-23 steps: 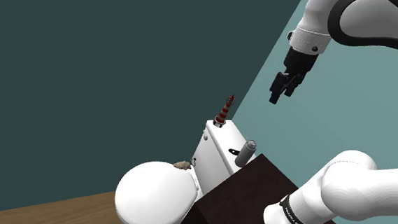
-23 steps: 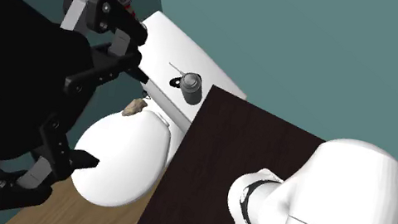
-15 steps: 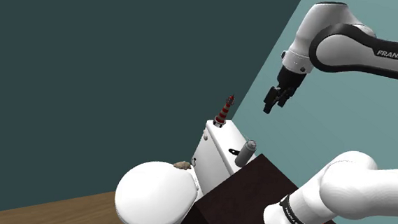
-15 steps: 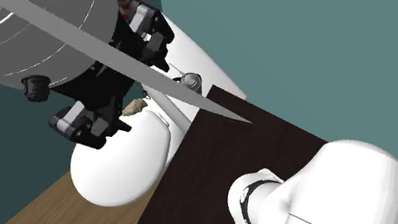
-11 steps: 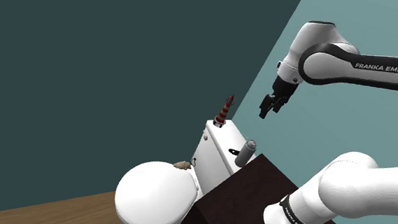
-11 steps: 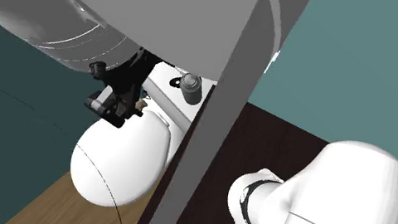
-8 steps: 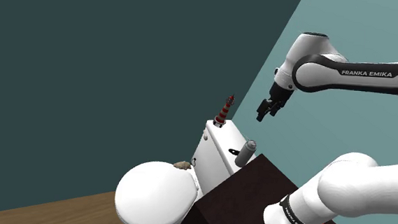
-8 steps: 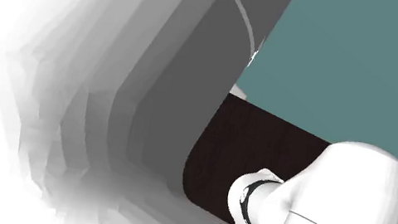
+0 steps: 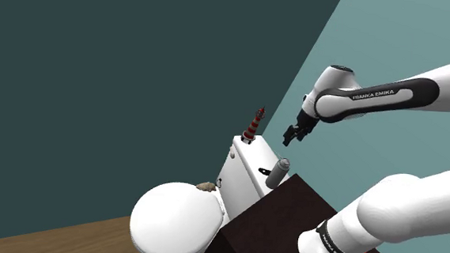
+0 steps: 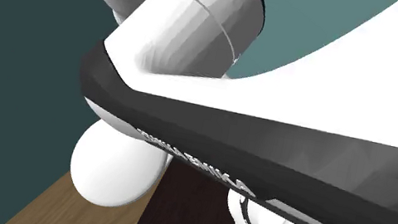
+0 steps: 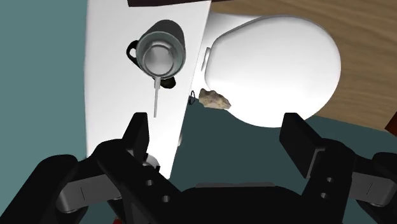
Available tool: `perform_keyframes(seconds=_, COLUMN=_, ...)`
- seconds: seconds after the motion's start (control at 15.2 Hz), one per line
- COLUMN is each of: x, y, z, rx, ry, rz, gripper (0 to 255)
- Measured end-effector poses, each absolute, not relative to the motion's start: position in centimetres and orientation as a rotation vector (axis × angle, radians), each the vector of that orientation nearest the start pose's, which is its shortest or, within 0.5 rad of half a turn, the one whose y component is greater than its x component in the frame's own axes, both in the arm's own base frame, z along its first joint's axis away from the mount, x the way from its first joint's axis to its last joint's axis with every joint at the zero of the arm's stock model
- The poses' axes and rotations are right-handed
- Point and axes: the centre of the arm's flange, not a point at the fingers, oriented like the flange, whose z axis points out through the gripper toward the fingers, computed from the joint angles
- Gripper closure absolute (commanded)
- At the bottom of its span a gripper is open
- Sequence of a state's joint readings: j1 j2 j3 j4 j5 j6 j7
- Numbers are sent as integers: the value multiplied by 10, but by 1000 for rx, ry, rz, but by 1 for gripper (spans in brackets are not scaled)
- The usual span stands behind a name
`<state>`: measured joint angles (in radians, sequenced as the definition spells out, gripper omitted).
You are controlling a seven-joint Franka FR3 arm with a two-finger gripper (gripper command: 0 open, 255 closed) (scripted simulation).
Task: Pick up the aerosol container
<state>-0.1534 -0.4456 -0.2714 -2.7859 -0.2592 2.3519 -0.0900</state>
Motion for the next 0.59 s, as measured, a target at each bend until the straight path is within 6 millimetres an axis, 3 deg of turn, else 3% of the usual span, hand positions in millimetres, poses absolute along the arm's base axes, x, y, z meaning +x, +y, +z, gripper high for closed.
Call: perform_keyframes(seconds=0.59, x=344, y=-207, z=239, rx=-3163, ry=261, rz=-61, gripper=0)
